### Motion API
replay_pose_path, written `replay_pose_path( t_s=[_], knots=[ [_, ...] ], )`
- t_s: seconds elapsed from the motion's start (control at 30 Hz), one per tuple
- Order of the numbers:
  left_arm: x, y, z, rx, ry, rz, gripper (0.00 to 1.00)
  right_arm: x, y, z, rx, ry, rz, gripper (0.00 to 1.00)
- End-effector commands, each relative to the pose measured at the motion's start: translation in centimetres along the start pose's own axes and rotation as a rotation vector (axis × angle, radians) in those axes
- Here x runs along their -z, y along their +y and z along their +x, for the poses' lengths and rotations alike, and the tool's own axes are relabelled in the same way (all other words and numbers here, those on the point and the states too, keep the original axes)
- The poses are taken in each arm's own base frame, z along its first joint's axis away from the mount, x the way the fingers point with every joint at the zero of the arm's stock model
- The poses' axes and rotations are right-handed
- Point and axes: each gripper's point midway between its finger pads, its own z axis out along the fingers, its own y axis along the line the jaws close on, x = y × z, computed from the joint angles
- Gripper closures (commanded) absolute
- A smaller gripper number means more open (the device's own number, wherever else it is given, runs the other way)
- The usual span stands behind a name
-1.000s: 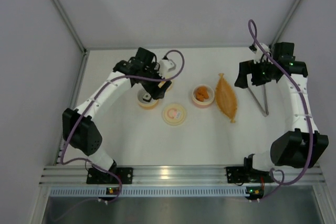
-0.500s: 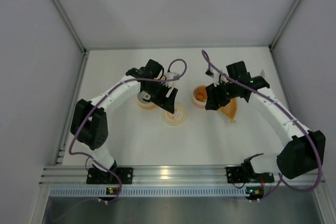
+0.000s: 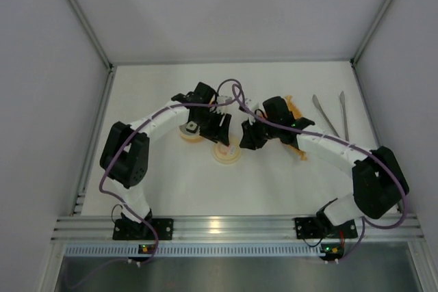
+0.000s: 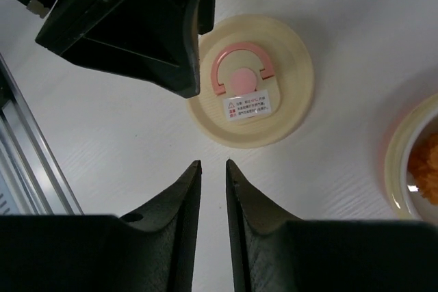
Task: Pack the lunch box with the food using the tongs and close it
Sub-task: Pick up the box lid from the center of the board.
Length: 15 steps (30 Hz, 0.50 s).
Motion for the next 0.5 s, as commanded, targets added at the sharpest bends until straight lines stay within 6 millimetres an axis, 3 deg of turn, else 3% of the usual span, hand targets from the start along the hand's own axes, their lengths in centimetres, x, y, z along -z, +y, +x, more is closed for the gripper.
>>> replay_pose_path(
  t_s=[0.0,0.13,0.2,0.47],
  knots=[
    [-1.0,1.1,-1.5,0.043,-0.046,-0.034,0.38,-2.3,1.6,-3.4,0.079,-0.139,-0.09,0.8],
    [-1.7,2.6,-2.0,0.094,-0.047,-0.062,0.38,-3.7,1.9,-2.5,-0.01,-0.114,-0.127,0.79],
    [-2.2,2.6,-2.0,0.106,-0.035,-0.044,0.38,-4.2,2.0,-2.6,-0.041,-0.123,-0.147,0.79],
    [-2.9,3.1,-1.6,0.133,-0.019,-0.057,0.39,-7.0,1.2,0.3,-0.206,-0.057,-0.162,0.78]
  ],
)
